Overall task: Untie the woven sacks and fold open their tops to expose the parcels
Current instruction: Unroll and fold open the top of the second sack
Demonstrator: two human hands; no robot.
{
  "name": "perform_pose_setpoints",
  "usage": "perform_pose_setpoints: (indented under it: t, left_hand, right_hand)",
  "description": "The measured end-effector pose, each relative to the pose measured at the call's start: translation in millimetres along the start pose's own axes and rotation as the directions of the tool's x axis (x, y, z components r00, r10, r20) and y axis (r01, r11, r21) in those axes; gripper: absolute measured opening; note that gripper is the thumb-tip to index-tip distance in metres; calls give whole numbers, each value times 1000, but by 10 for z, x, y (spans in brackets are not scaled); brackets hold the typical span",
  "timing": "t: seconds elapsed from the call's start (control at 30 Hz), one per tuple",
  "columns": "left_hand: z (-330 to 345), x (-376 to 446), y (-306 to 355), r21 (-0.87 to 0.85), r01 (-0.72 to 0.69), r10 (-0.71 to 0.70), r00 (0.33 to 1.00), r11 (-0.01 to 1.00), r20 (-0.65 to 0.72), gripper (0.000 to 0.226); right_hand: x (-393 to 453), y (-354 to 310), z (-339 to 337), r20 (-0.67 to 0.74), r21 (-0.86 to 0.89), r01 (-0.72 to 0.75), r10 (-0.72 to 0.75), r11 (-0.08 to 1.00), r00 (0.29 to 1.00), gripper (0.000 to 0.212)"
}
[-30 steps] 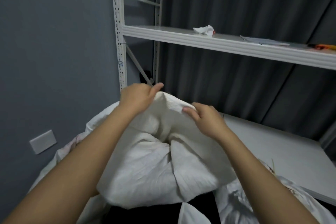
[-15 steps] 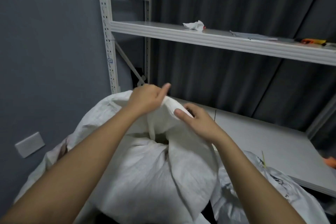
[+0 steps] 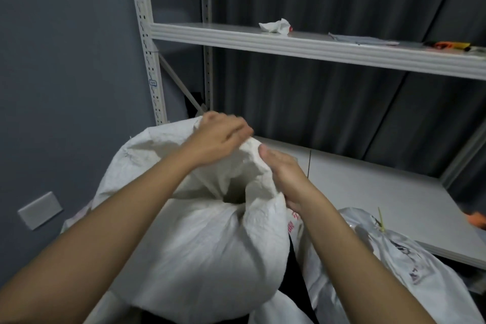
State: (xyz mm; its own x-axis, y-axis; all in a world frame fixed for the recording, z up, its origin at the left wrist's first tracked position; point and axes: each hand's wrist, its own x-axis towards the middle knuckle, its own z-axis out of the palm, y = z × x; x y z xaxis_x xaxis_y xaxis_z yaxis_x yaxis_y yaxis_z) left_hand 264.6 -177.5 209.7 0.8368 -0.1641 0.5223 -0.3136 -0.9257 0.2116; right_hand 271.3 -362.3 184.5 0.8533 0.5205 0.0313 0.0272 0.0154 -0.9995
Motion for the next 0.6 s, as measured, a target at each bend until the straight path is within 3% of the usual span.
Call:
perform_pose_setpoints:
  t: [0.03,0.07,0.1,0.17,0.2,0.3,0.4,0.47,0.53,0.6]
  left_hand:
    - [46,-13,50,-17,-69,70,997,997,20,37]
    - [58,8,47,-11,-88,88,996,996,-4,42]
    - [39,63,-3,2,-54,54,997,999,-59,47]
    - [-44,180,-150,-1,43,-42,988,999,-148,52]
    - [-82,226,-203,-13,69,-70,987,998,-147,52]
    - [-86,357,-292,9,64,-62,991,998,-121,50]
    - [-102,457,-316,166,188,-162,975,968,-154,39]
    - [-166,468,-323,201,313,-263,934,928,-242,36]
    - [-271,421,-273,118,362,-318,905,925,-284,34]
    - [-400,355,-199,-20,414,-406,882,910,-238,33]
  right_hand:
    - [-4,-44,-2,57,140,-69,61,988,996,31]
    - [14,-43,-26,72,91,-56,49,994,996,30]
    - [-7,-50,-35,55,-85,-3,8,996,998,27]
    - [-61,-22,-44,-26,-451,99,-124,887,992,19]
    - [-73,-17,-36,-42,-493,100,-138,864,990,21]
    - [-23,-91,-13,72,-277,-27,49,961,996,28]
    - [175,-224,13,207,-6,-189,186,982,960,25]
    - [334,-296,72,146,52,-174,165,983,975,24]
    - [495,-372,151,50,113,-136,132,984,990,24]
    - [669,-468,240,-36,158,-94,101,983,994,31]
